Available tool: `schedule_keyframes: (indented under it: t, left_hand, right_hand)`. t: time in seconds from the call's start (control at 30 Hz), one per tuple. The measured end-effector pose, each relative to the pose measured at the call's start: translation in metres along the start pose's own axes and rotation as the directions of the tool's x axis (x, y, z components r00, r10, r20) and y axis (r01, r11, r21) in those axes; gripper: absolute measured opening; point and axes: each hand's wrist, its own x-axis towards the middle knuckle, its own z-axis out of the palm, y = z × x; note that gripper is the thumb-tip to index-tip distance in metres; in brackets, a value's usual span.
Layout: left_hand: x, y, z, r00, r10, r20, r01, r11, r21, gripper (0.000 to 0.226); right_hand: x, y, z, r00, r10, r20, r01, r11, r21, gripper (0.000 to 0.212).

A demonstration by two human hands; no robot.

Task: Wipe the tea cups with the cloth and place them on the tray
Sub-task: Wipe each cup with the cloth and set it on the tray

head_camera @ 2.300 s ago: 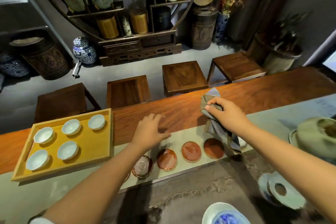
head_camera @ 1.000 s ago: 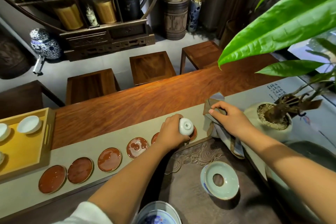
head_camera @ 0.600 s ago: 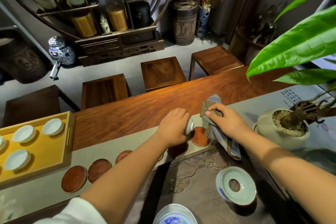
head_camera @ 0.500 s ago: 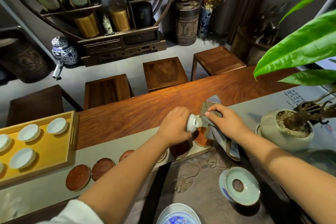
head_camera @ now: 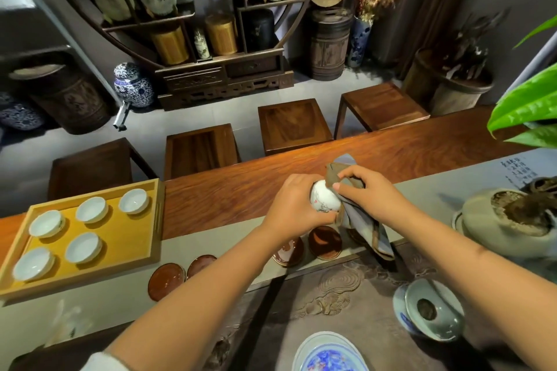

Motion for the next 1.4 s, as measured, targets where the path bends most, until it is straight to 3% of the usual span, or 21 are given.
schedule_keyframes:
  t: [0.3, 0.43, 0.53, 0.67, 0.8, 1.03, 1.17, 1.3, 1.4]
  left_hand:
    - [-0.018, 0.001, -0.038, 1.0, -0.009, -0.013, 0.009, 0.999, -0.04, 0.049]
    - [-0.019, -0.005, -0.052, 1.0, -0.02, -0.014, 0.02, 1.0, 0.004, 0.044]
    - [-0.021, -0.008, -0.062, 1.0, 0.0, 0.01, 0.0, 1.0, 0.022, 0.03]
    - [-0.026, -0.01, -0.068, 0.998, 0.033, 0.05, -0.036, 0.998, 0.048, 0.025]
    - [-0.03, -0.012, -0.071, 0.997, 0.025, 0.078, -0.034, 0.992, 0.121, 0.035]
    - [-0.038, -0.011, -0.075, 0.998, 0.065, 0.026, -0.067, 0.996, 0.058, 0.045]
    - [-0.033, -0.019, -0.079, 0.996, -0.059, -0.067, 0.06, 0.998, 0.018, 0.055]
    - [-0.03, -0.025, -0.081, 0.991, -0.116, -0.067, 0.115, 0.993, -0.01, 0.05]
    - [-0.032, -0.026, -0.081, 0.982, -0.176, -0.074, 0.173, 0.984, -0.047, 0.048]
  right_hand:
    - [0.0, -0.023, 0.021, 0.983, -0.165, -0.083, 0.146, 0.968, -0.204, 0.016]
    - [0.0, -0.031, 0.026, 0.978, -0.146, -0.148, 0.139, 0.989, -0.058, 0.009]
    - [-0.004, -0.047, 0.036, 0.977, -0.204, -0.063, 0.201, 0.978, -0.05, 0.007]
    - [-0.007, -0.059, 0.05, 0.96, -0.271, 0.077, 0.281, 0.935, -0.218, 0.014]
    - [-0.004, -0.063, 0.053, 0.972, -0.226, 0.064, 0.234, 0.947, -0.22, 0.018]
    - [0.007, -0.057, 0.045, 0.996, -0.083, 0.042, 0.087, 0.991, -0.102, 0.007]
    - [0.01, -0.047, 0.042, 0.997, -0.049, 0.052, 0.057, 0.984, -0.17, 0.005]
    - [0.008, -0.046, 0.044, 0.999, -0.052, -0.007, 0.052, 0.998, -0.028, 0.007]
    - [0.008, -0.05, 0.052, 0.997, -0.051, 0.06, 0.05, 0.999, 0.019, 0.013]
